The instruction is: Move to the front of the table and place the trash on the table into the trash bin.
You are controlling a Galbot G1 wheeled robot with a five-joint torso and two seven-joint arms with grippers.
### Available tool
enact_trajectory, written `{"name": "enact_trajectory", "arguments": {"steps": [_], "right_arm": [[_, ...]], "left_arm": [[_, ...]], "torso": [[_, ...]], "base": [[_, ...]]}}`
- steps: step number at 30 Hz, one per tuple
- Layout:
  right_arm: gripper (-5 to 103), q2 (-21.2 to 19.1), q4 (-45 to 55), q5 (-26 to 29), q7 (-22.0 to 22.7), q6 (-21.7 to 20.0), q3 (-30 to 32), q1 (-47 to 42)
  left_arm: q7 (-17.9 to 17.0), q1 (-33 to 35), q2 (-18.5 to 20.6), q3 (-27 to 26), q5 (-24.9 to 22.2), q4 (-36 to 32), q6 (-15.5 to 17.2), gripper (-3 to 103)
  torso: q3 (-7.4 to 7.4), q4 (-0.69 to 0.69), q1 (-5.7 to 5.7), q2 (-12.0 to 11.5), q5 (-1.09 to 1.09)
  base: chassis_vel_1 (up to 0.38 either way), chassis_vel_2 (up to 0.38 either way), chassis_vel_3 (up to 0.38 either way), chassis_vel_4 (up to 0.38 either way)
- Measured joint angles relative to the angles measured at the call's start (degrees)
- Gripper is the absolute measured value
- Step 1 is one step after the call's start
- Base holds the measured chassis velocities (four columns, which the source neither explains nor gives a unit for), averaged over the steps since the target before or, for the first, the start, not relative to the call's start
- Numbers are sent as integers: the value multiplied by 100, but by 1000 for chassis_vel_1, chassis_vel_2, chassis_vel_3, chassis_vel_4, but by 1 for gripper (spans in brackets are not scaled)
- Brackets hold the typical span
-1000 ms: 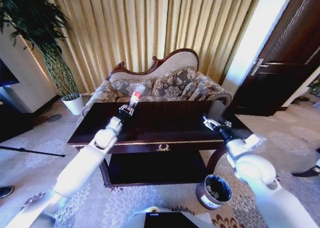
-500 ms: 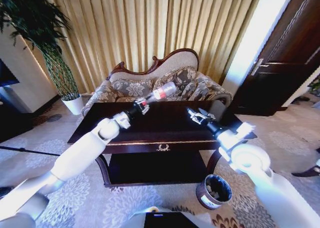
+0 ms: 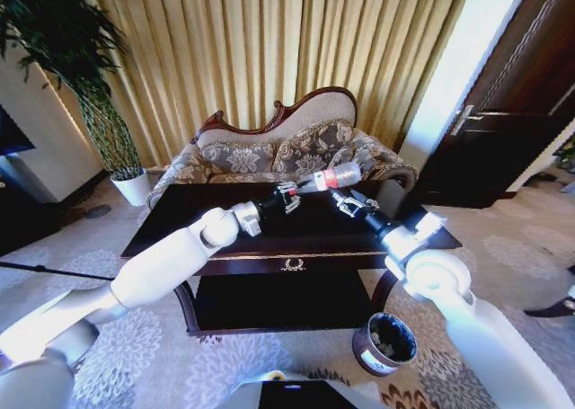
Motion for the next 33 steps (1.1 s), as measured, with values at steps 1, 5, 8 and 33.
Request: {"name": "enact_trajectory", "arguments": {"steps": [1,5,8,33], "right_arm": [[100,0,0,0,0,0,0,0],[100,6,-37,4,-4,0,41,35],[100,3,-54,4,-58,0,100,28],[45,-26,-163,-54,-119,38,484,-116]], "left_arm": [[0,0,0,0,0,0,0,21],[13,-81,-42,207,5,-81,2,21],[10,-101,-48,243,-3,-126,26,21],[-551,75,206,501,-578,-431,375,48]], "torso": [[0,0,0,0,0],[0,0,0,0,-1],[0,0,0,0,0],[0,-1,0,0,0]], "base": [[0,0,0,0],[0,0,0,0],[0,0,0,0],[0,0,0,0]]}}
